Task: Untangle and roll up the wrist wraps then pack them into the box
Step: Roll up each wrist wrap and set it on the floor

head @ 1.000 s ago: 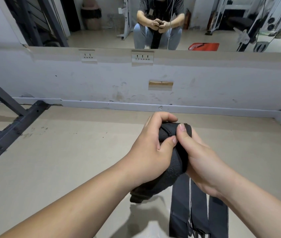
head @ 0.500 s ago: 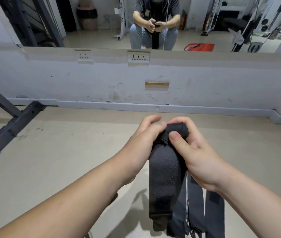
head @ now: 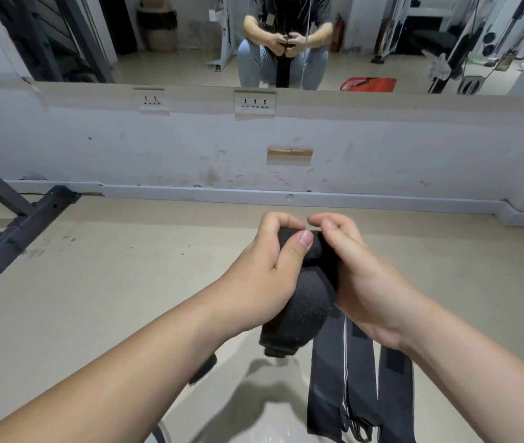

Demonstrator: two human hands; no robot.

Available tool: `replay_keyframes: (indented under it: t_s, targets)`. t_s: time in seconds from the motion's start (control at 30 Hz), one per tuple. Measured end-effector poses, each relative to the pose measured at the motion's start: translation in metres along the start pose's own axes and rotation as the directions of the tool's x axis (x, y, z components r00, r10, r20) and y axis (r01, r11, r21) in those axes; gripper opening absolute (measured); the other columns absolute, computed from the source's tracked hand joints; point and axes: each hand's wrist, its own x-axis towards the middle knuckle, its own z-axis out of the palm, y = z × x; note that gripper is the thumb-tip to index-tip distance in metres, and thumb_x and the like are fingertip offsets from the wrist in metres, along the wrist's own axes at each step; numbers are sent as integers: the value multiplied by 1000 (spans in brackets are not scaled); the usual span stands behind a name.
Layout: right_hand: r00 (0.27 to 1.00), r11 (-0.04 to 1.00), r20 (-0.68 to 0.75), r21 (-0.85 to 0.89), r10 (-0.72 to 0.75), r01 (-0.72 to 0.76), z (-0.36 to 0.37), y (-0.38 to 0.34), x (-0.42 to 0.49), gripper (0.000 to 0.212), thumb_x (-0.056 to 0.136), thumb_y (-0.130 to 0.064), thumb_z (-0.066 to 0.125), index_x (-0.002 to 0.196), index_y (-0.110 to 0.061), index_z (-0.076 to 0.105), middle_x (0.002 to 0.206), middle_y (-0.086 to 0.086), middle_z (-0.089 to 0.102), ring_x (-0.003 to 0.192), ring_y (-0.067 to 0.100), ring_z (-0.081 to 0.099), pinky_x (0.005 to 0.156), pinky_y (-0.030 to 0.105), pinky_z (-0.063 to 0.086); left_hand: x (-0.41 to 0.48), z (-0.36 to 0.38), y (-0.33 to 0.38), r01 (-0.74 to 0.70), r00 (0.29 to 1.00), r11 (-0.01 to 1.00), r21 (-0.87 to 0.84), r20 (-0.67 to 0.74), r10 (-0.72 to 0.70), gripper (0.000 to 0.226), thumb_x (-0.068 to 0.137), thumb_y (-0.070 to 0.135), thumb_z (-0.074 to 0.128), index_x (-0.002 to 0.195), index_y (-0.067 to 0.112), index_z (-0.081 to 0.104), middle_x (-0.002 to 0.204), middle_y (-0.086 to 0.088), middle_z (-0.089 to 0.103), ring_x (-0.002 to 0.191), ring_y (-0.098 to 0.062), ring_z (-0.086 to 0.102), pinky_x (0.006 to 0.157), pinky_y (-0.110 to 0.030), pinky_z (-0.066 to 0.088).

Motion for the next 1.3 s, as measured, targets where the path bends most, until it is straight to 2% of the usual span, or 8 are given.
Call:
replay_keyframes:
  t_s: [0.17, 0.3, 0.5, 0.63, 0.83, 1.03, 1.17, 1.3]
  targets:
    - [988, 992, 92, -10, 123, -123, 2, 8, 3, 58, 100, -56, 51, 146, -19, 48, 135, 8, 71, 127, 24, 68, 112, 49, 47, -2, -7, -3, -54, 998, 994, 96, 19, 52, 18, 110, 32, 48, 124, 40, 40, 94, 9, 62, 74, 0, 56, 67, -18, 44]
    - [991, 998, 127, 29, 47, -51, -5, 9, 1, 46, 101, -35, 59, 140, -14, 48, 130, 12, 72, 121, 26, 70, 94, 37, 58, -3, -10, -1, -85, 995, 986, 144, 66, 77, 36, 109, 21, 51, 133, 44, 37, 106, 5, 60, 82, -9, 60, 72, -17, 50]
    - [988, 987, 65, -71, -139, 144, -10, 9, 3, 25, 103, -7, 61, 123, -20, 52, 102, 1, 71, 93, 15, 67, 78, 27, 57, 3, -2, -3, 213, 977, 884, -415, 68, -204, 70, 85, -3, 71, 146, 25, 50, 121, 0, 71, 96, -9, 73, 82, -27, 58]
    - [972, 932, 64, -275, -227, 236, -11, 8, 1, 32, 104, 5, 53, 121, -22, 51, 90, -10, 70, 86, 5, 65, 79, 21, 54, 6, -1, -3, 353, 935, 835, -423, 180, -305, 59, 71, 21, 63, 130, 14, 62, 120, -17, 75, 100, -24, 71, 93, -45, 57]
    - [966, 807, 103, -532, -238, 255, -11, 7, -3, 28, 101, -29, 57, 122, -44, 47, 100, 4, 67, 93, 35, 64, 92, 62, 53, 7, 1, -4, 343, 934, 897, -277, 202, -295, 74, 90, 84, 39, 130, 27, 66, 122, -5, 77, 114, -23, 74, 106, -49, 55]
    - [983, 930, 73, -320, -166, 181, -4, 4, -2, 30, 94, -42, 63, 121, -45, 51, 111, -7, 72, 107, 12, 68, 97, 40, 55, 4, 0, 0, 206, 978, 942, -263, 39, -203, 48, 98, 67, 55, 121, 26, 61, 113, -2, 77, 105, -18, 76, 100, -51, 59]
    - [999, 996, 21, -89, 34, -32, 1, 1, -1, 50, 97, -73, 45, 128, -36, 58, 129, 0, 73, 125, 19, 68, 113, 51, 48, -1, -2, 3, 89, 996, 981, -170, 46, -82, 20, 105, 47, 55, 117, 32, 53, 112, 0, 76, 101, -16, 74, 94, -50, 61]
    - [974, 986, 159, 24, 161, -167, 1, -4, -3, 63, 103, -62, 35, 139, -19, 63, 134, 9, 72, 128, 23, 67, 113, 45, 46, -2, -10, 4, -126, 986, 991, -37, 105, 130, 17, 107, 30, 57, 121, 34, 48, 105, -13, 70, 93, -35, 68, 85, -55, 58]
